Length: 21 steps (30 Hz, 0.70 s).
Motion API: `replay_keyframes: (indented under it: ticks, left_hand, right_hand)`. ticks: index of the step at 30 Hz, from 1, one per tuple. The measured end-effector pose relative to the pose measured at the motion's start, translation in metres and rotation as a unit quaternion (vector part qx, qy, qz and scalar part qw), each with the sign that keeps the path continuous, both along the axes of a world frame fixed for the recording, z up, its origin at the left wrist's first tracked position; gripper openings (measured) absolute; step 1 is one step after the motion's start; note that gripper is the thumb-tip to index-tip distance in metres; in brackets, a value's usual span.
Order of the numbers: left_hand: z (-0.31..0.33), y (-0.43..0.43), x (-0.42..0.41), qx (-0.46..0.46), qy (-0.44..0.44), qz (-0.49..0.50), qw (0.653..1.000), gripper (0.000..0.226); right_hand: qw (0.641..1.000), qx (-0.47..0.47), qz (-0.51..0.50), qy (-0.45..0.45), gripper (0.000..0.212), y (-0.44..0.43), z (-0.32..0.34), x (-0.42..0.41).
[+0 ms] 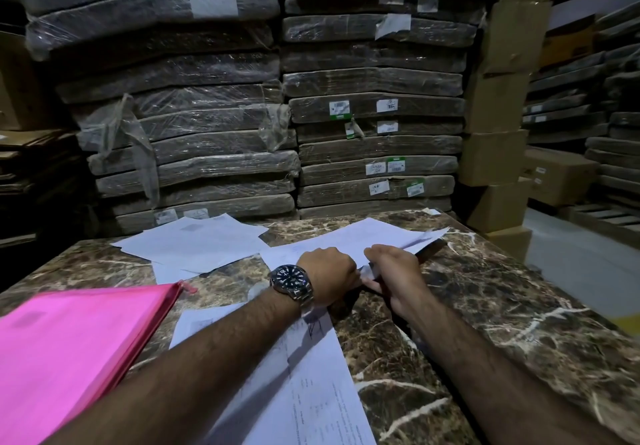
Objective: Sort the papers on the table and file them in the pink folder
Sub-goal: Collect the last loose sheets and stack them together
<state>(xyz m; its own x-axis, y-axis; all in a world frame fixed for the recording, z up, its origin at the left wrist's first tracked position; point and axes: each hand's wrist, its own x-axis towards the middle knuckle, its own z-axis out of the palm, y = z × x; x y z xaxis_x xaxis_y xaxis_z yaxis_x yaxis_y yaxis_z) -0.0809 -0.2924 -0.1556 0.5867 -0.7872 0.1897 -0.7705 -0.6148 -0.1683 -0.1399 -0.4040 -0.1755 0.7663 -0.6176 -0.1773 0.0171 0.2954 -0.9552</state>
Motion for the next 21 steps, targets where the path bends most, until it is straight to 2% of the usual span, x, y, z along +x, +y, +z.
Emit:
replay_keyframes:
  ticks: [3, 7, 9, 12, 16, 19, 21]
  left_hand:
    - [-0.005, 0.000, -0.008, -0.014, 0.011, -0.018, 1.000, 0.050]
    - [-0.007, 0.011, -0.007, -0.076, 0.090, -0.066, 0.991, 0.044]
    - [-0.006, 0.016, -0.002, -0.107, 0.125, -0.061, 0.984, 0.045]
    - [-0.002, 0.028, 0.005, -0.135, 0.166, -0.027, 0.977, 0.050]
    - [0.001, 0.053, 0.015, -0.171, 0.188, 0.045, 0.966, 0.046]
    - [0.000, 0.074, 0.025, -0.174, 0.202, 0.121, 0.956, 0.053]
    - [-0.001, 0.085, 0.031, -0.186, 0.234, 0.155, 0.942, 0.042]
  right_hand:
    - [0.997, -0.045, -0.048, 0.028, 0.032, -0.008, -0.006, 0.005]
    - [0.991, -0.076, -0.090, 0.059, 0.029, -0.020, -0.006, 0.003]
    - [0.990, -0.093, -0.080, 0.070, 0.026, -0.027, -0.003, -0.002]
    - [0.992, -0.087, -0.070, 0.062, 0.023, -0.036, 0.001, -0.009]
    - [0.997, -0.032, -0.062, 0.029, 0.035, -0.042, 0.007, -0.014]
    - [1.000, 0.001, -0.021, 0.009, 0.039, -0.049, 0.009, -0.020]
    - [1.000, 0.020, 0.007, 0.000, 0.035, -0.051, 0.009, -0.020]
